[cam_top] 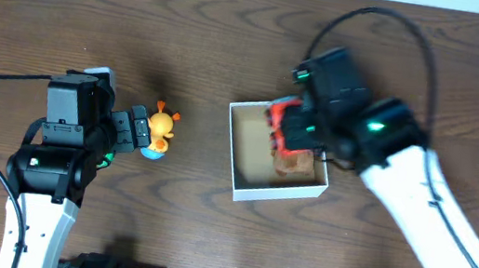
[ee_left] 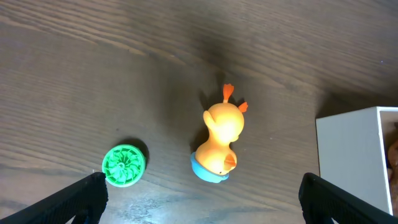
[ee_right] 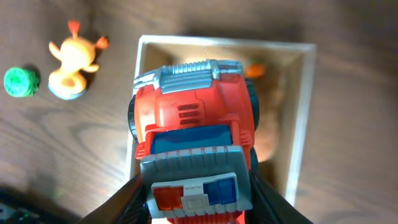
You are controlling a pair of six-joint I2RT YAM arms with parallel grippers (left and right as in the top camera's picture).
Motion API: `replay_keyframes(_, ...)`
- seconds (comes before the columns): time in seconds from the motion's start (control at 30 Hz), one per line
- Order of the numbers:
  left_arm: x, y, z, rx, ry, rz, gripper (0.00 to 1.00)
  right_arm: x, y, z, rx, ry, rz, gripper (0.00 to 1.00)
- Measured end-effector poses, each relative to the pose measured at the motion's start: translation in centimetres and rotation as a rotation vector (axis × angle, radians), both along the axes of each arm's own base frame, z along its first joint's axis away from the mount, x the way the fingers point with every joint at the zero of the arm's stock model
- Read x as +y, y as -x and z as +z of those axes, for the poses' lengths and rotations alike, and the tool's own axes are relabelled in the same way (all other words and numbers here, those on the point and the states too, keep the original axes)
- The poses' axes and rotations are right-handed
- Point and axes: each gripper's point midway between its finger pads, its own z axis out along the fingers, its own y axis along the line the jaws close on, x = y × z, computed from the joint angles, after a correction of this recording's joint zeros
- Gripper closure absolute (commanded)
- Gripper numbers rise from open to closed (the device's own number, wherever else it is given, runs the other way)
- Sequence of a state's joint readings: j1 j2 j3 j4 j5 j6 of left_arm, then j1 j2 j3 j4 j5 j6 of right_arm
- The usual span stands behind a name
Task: Pack container
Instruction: 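Lower the red truck into the box beside the bear and release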
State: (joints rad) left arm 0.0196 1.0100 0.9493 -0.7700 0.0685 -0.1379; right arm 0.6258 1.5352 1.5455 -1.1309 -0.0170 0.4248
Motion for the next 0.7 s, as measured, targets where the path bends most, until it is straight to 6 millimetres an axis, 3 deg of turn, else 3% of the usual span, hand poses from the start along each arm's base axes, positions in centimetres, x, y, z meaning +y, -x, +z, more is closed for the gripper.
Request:
replay_keyframes(0.13, 0.0, 0.0, 0.0, 0.0, 0.0, 0.0, 0.02, 2.8, 0.5, -3.1, 0.062, 0.039, 0.011, 0.99)
replay_keyframes(0.27, 0.0, 0.0, 0.0, 0.0, 0.0, 0.0, 0.02, 4.3, 0.3, -6.3, 0.12, 0.078, -0.002, 0.99)
replay_keyframes(0.5, 0.0, 0.0, 0.0, 0.0, 0.0, 0.0, 0.02, 5.2, -1.8, -10.9, 0.157, 0.118, -0.068, 0.99)
replay_keyframes(0.7, 0.0, 0.0, 0.0, 0.0, 0.0, 0.0, 0.02, 5.1, -3.9, -13.3, 0.148, 0.128, -0.113, 0.98)
